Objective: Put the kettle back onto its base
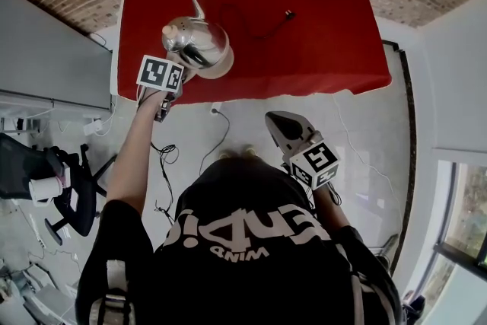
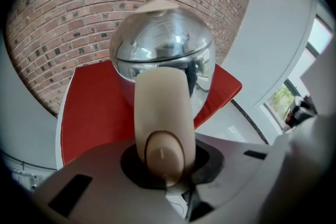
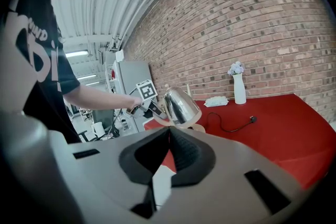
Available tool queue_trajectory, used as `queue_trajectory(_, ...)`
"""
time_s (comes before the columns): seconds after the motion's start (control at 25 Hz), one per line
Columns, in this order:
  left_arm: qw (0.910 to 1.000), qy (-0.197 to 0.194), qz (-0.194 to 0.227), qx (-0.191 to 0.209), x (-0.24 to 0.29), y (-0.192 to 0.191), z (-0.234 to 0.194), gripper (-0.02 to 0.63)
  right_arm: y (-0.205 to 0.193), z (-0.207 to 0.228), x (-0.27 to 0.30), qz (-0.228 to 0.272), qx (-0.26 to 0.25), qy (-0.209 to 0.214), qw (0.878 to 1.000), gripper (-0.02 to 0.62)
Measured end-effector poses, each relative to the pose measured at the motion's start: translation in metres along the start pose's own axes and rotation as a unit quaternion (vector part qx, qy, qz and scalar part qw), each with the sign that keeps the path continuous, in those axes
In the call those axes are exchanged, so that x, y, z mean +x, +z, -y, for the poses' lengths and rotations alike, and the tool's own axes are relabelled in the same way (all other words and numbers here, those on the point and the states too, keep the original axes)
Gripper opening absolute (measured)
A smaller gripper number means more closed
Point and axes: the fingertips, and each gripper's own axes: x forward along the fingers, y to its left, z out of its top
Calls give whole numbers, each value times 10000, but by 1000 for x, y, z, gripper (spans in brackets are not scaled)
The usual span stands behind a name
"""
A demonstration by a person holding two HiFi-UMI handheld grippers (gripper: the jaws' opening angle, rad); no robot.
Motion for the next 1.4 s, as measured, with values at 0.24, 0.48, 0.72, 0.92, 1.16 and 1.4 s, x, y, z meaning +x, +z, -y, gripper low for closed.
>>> queue_trajectory(0.24,9999,-4,-130,-35,16,-7,1,54,-5,5,-4,-50,8,-46,10000,23)
queue_trajectory(0.48,9992,139,-357,118,29,-12,0,54,-5,6,-4,-18,21,-57,10000,23)
queue_trajectory(0.72,9975,296,-561,309,40,-14,2,54,-7,10,-8,-36,59,-98,9999,23)
queue_trajectory(0.92,9950,435,-721,530,43,-13,0,54,-7,14,-10,8,90,-134,9999,23)
queue_trajectory(1.16,9907,563,-951,799,43,-12,1,54,-10,15,-10,17,93,-115,9999,23)
queue_trajectory(1.4,9847,734,-1137,1101,49,-12,5,54,-9,18,-12,31,111,-112,9999,23)
